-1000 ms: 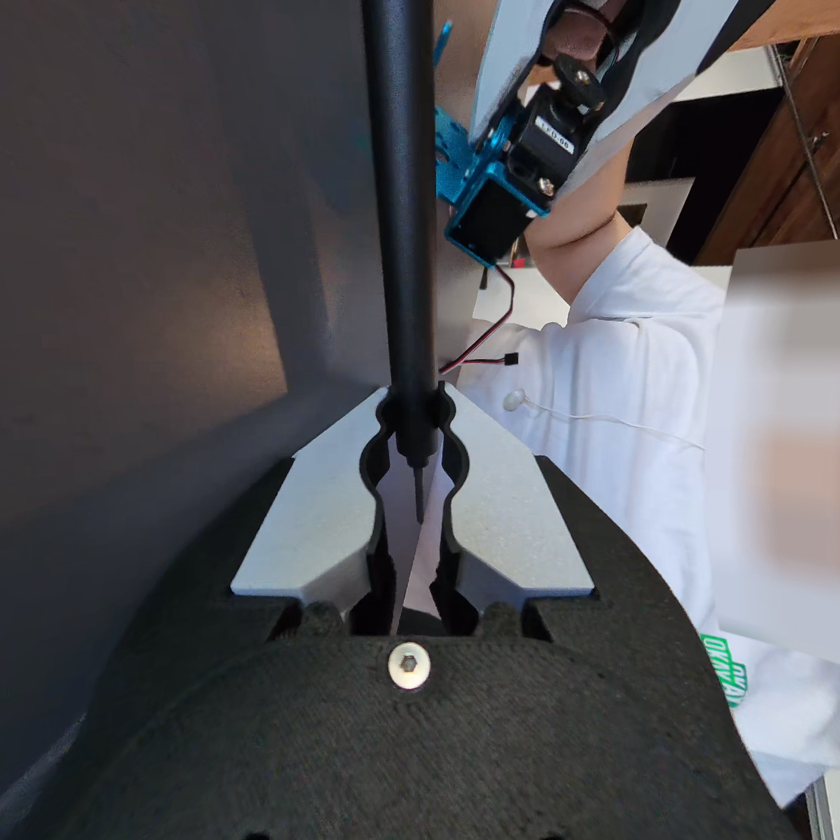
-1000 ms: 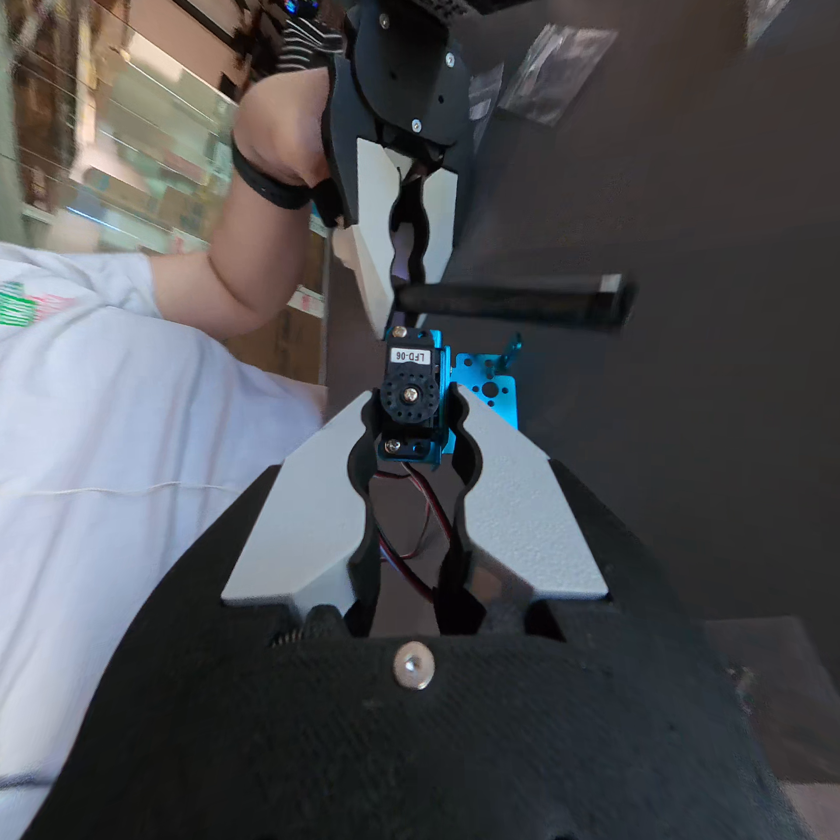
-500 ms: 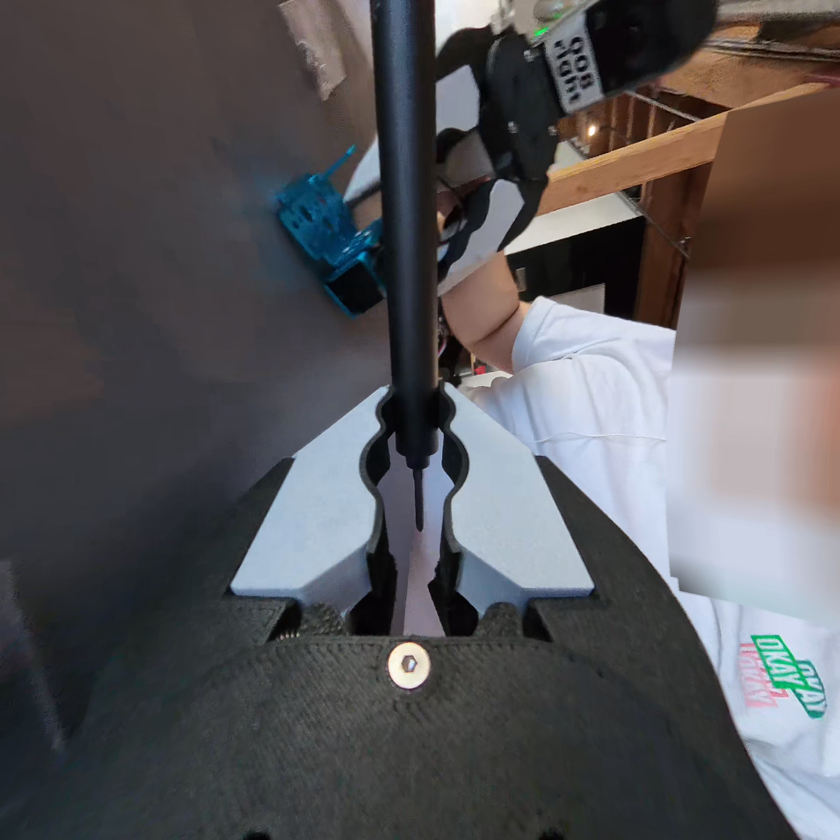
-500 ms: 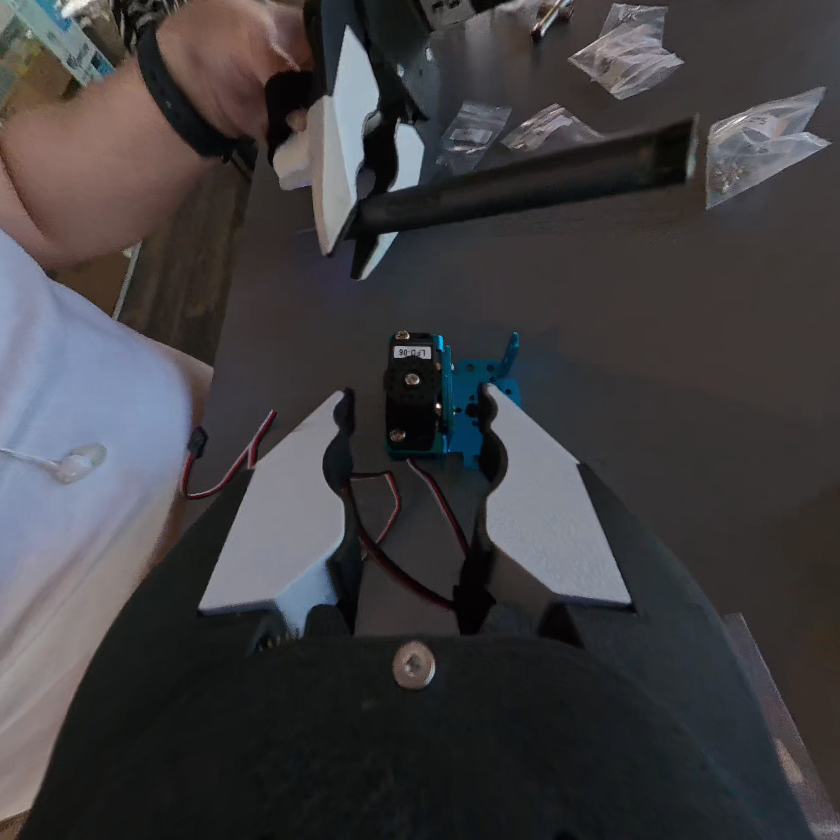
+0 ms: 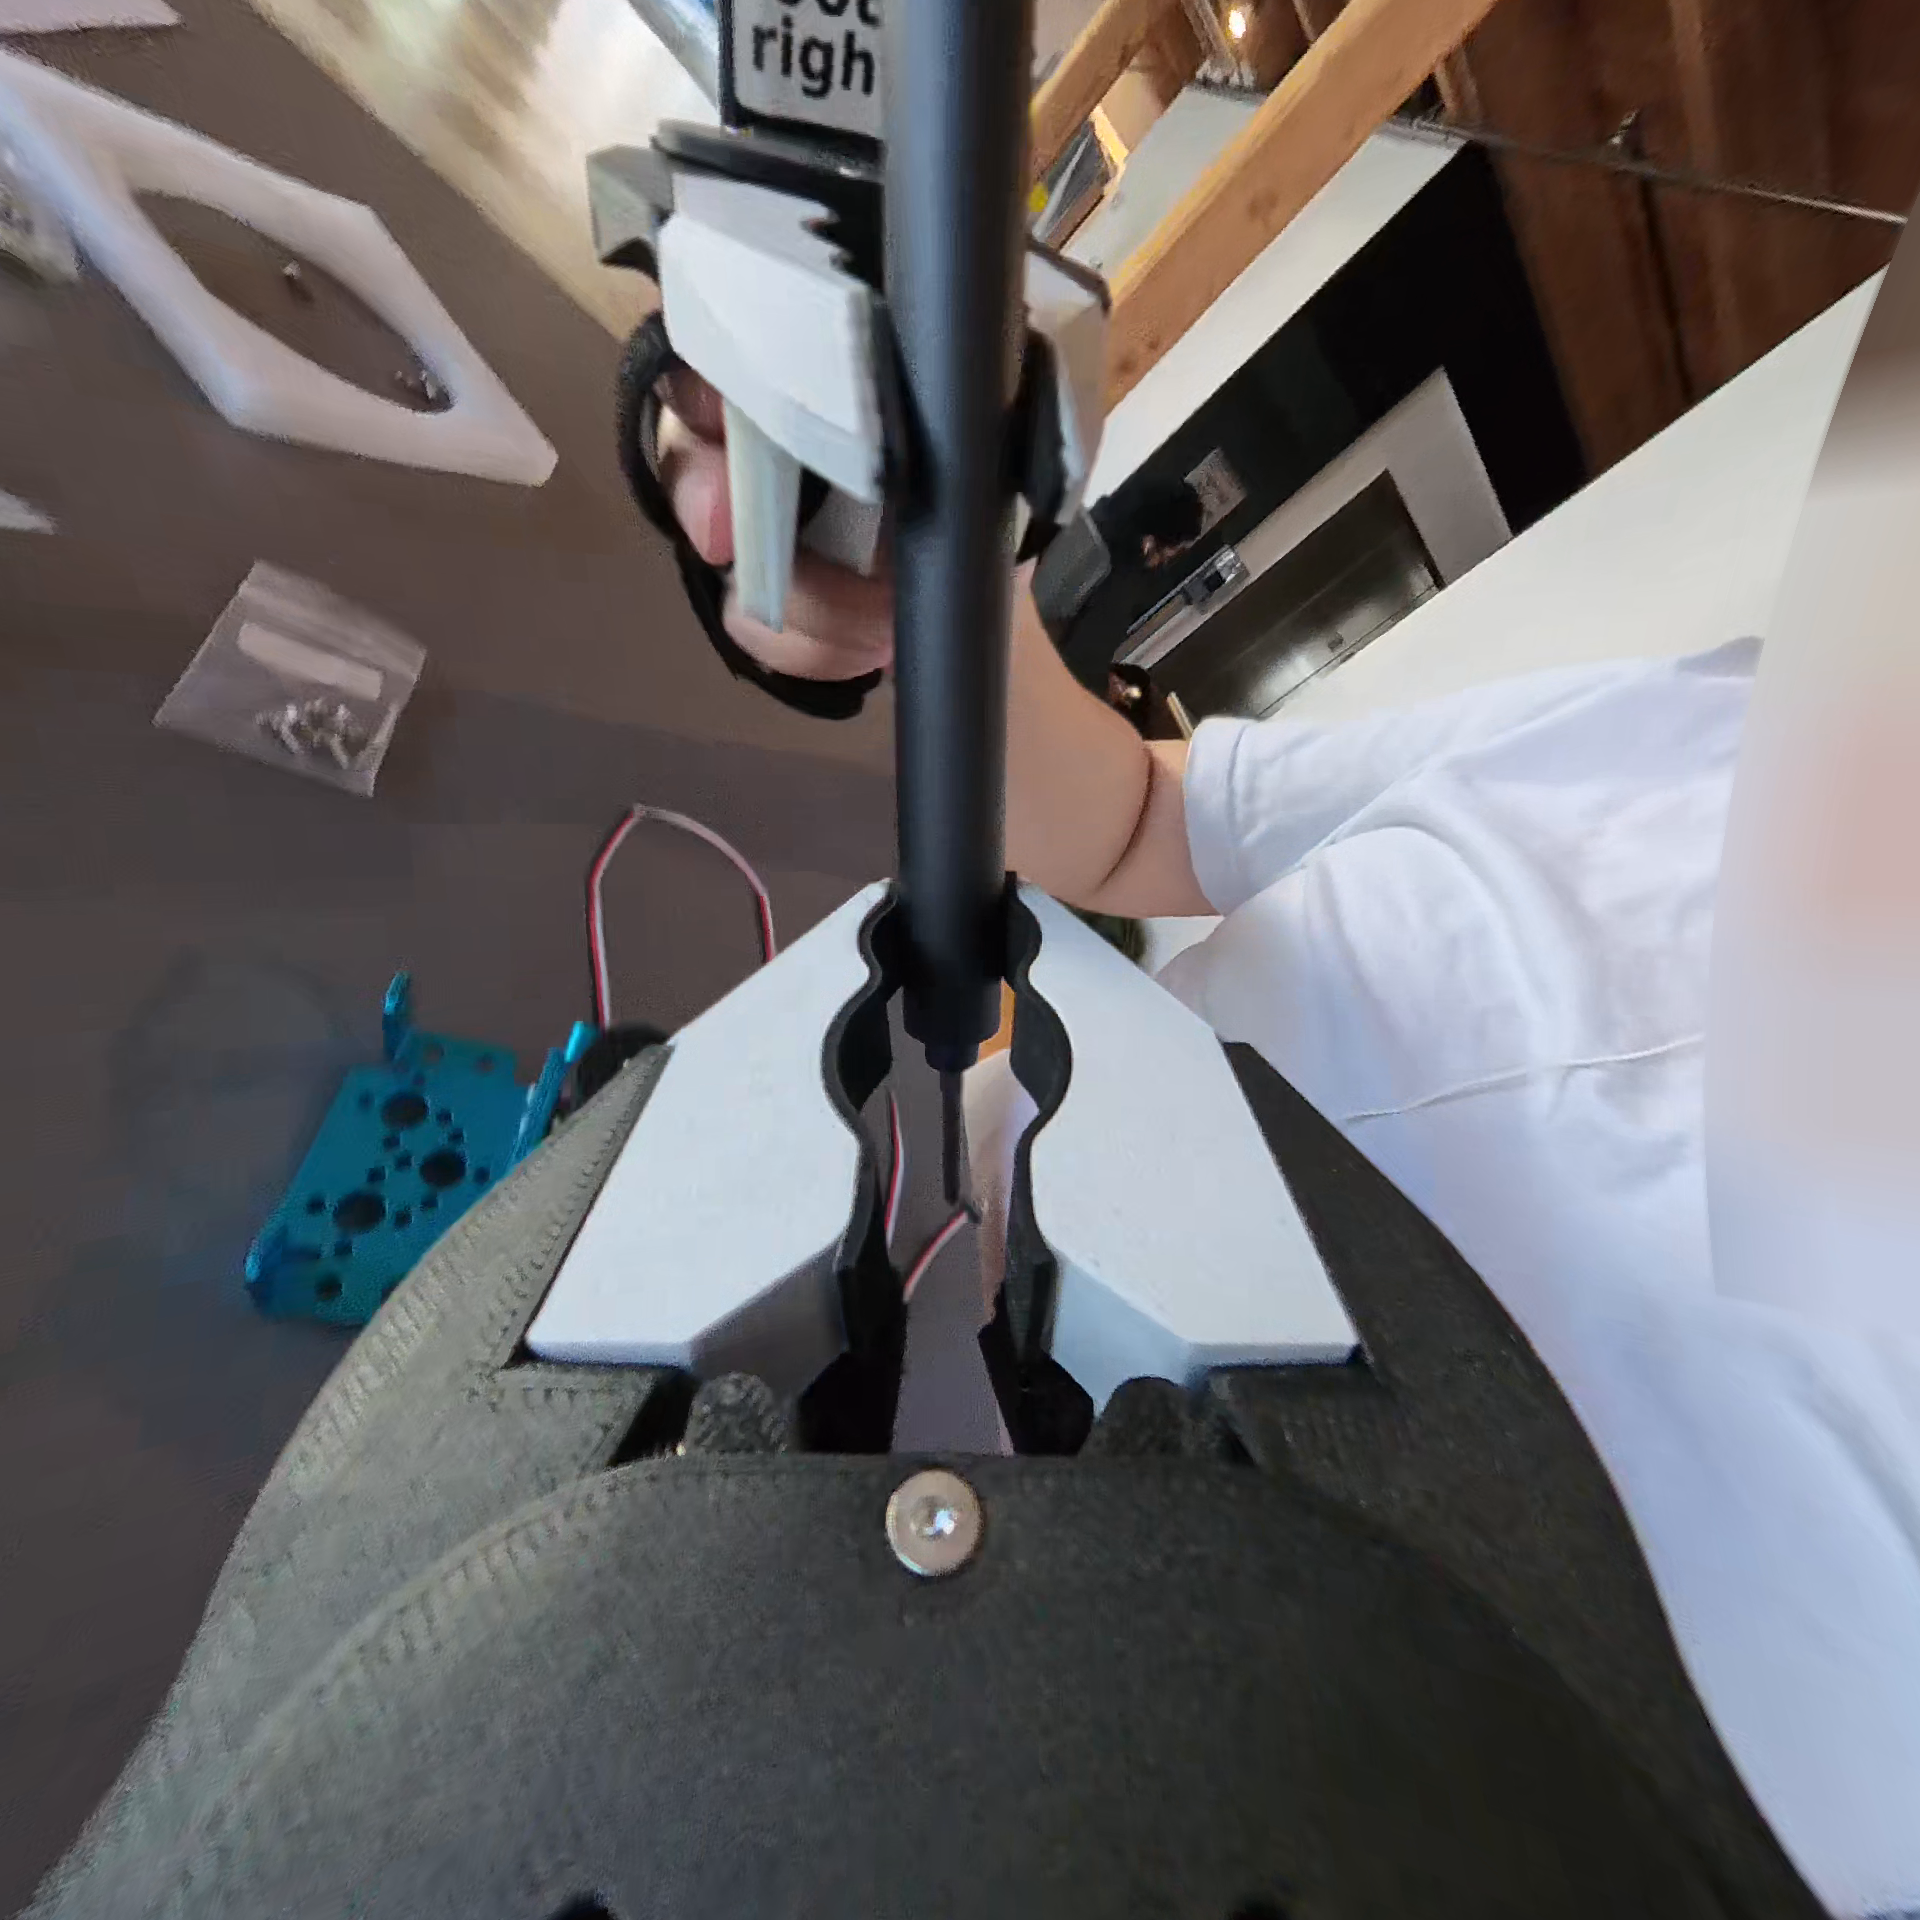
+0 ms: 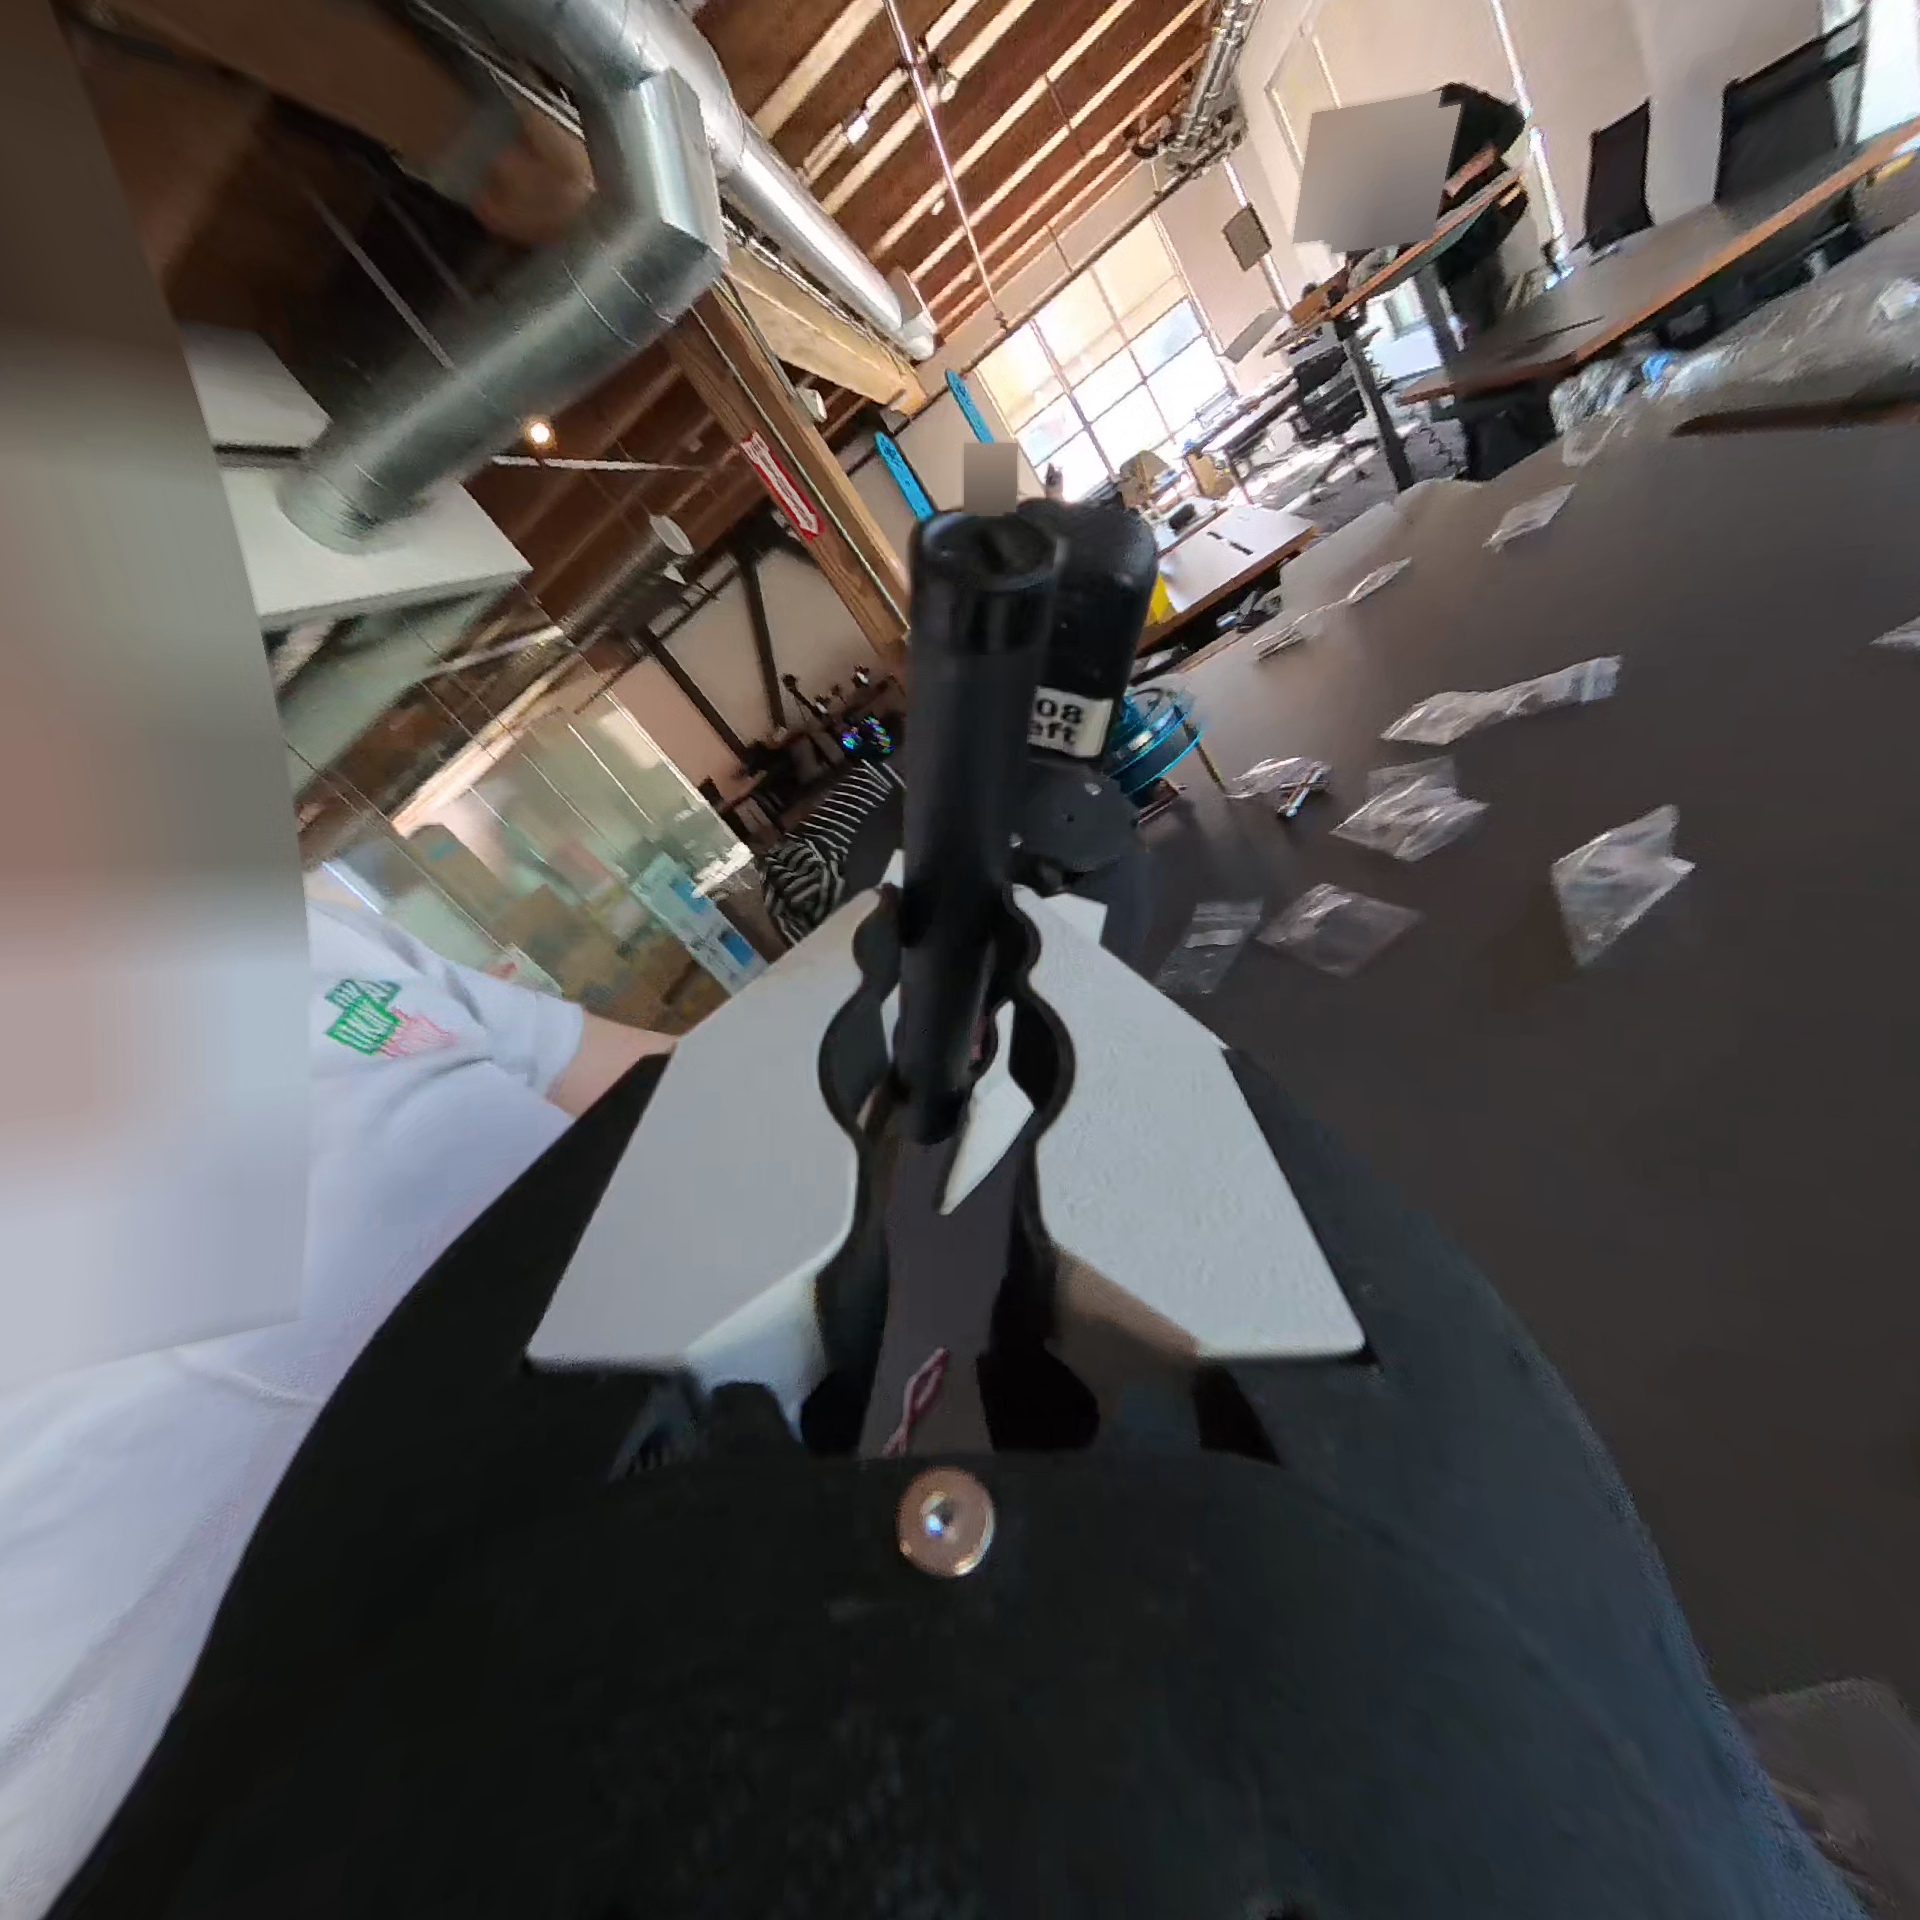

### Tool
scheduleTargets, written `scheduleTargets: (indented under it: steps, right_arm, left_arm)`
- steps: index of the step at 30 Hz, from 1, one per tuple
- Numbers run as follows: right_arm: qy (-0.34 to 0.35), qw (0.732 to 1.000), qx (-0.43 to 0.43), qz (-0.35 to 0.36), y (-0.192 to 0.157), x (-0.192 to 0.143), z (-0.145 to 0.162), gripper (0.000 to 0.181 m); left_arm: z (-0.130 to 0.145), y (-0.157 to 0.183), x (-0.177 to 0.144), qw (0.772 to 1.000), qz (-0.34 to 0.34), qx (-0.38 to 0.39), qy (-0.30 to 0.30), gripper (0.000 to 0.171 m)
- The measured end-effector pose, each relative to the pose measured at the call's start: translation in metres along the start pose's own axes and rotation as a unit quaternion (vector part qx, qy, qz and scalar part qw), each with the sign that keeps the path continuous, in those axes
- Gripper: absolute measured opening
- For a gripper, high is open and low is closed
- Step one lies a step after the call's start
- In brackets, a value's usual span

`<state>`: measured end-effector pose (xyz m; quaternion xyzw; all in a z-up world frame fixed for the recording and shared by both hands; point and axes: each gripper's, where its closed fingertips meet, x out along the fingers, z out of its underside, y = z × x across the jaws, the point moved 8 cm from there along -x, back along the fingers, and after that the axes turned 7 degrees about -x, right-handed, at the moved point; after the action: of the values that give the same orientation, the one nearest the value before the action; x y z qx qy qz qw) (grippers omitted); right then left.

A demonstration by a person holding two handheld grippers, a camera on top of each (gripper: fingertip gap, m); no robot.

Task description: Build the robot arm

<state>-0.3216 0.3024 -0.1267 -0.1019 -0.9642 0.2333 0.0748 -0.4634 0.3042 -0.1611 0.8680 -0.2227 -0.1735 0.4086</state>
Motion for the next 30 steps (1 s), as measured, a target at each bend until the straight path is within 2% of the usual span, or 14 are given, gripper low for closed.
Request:
scheduleTargets:
  steps: [4,5,6,9,12,14,17,19,20,22,23,25,28,30]
  right_arm:
    - [-0.018,1.0,0.006,-0.008,0.001,-0.009,-0.017,0.016]
    - [-0.035,0.999,0.005,-0.01,0.001,-0.009,-0.021,0.016]
    - [-0.058,0.998,-0.001,-0.003,0.001,-0.008,-0.023,0.016]
    - [-0.118,0.992,-0.027,0.045,0.004,-0.003,-0.027,0.016]
    - [-0.166,0.981,-0.066,0.072,-0.002,0.006,-0.028,0.016]
    - [-0.188,0.975,-0.089,0.074,-0.009,0.011,-0.027,0.016]
    - [-0.207,0.967,-0.12,0.085,-0.014,0.016,-0.026,0.016]
    - [-0.216,0.965,-0.126,0.085,-0.014,0.018,-0.025,0.017]
    - [-0.218,0.964,-0.126,0.085,-0.014,0.019,-0.025,0.017]
    - [-0.221,0.963,-0.129,0.079,-0.015,0.021,-0.024,0.017]
    - [-0.222,0.963,-0.129,0.08,-0.016,0.023,-0.024,0.016]
    - [-0.209,0.967,-0.127,0.074,-0.02,0.024,-0.026,0.017]
    - [-0.153,0.977,-0.143,0.032,-0.029,0.024,-0.035,0.018]
    - [-0.141,0.976,-0.16,0.029,-0.028,0.02,-0.036,0.033]
  left_arm:
    - [-0.014,-0.001,0.009,0.999,0.017,0.01,0.03,0.021]
    - [-0.018,-0.002,0.009,0.999,0.021,-0.005,0.033,0.038]
    - [-0.022,-0.004,0.006,0.999,0.011,-0.013,0.038,0.048]
    - [-0.037,-0.001,-0.014,0.995,-0.069,0.015,0.068,0.054]
    - [-0.063,0.029,-0.031,0.984,-0.085,0.065,0.142,0.061]
    - [-0.076,0.043,-0.034,0.978,-0.103,0.089,0.16,0.06]
    - [-0.082,0.053,-0.023,0.981,-0.104,0.108,0.122,0.047]
    - [-0.081,0.052,-0.014,0.983,-0.111,0.107,0.097,0.049]
    - [-0.081,0.05,-0.01,0.983,-0.117,0.106,0.091,0.045]
    - [-0.081,0.046,-0.009,0.978,-0.149,0.117,0.093,0.021]
    - [-0.081,0.047,-0.008,0.976,-0.155,0.123,0.095,0.02]
    - [-0.082,0.051,-0.01,0.974,-0.154,0.127,0.105,0.018]
    - [-0.088,0.067,-0.017,0.974,-0.126,0.132,0.138,0.017]
    - [-0.092,0.075,-0.023,0.967,-0.135,0.149,0.158,0.017]
